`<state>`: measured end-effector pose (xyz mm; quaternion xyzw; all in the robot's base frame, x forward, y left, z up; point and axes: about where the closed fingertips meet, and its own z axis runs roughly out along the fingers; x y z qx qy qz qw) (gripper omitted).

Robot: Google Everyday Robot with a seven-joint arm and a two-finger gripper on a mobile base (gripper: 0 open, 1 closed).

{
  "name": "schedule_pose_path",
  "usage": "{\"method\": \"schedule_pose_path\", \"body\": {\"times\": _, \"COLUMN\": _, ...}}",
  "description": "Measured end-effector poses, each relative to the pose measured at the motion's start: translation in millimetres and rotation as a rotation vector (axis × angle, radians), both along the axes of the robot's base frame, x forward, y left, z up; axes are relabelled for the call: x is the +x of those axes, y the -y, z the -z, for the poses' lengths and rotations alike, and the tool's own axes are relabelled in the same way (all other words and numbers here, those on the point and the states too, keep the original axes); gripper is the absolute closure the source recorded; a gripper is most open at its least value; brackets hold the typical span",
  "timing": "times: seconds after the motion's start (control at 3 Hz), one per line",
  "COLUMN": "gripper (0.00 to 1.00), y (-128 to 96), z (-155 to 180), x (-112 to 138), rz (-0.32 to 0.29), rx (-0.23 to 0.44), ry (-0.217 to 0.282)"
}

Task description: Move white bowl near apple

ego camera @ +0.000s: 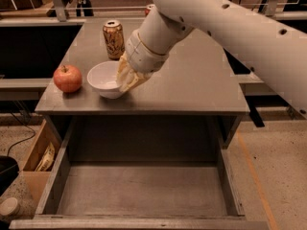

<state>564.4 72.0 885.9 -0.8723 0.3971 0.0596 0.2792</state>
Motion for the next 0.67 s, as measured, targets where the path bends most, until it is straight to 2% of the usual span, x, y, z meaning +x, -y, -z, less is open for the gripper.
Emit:
{"method": "schedule_pose_path", "body": {"times": 0.33, "gripper": 0.15, "y": -1.2, "z": 0.9, "x": -0.6, "rz": -0.002, "rx": -0.001, "ry": -0.001}}
{"method": "schedule_pose_path", "body": {"times": 0.67, "gripper": 0.0, "y": -2.4, "z": 1.8, "x": -1.2, "rz": -0.005, "rx": -0.002, "ry": -0.003}}
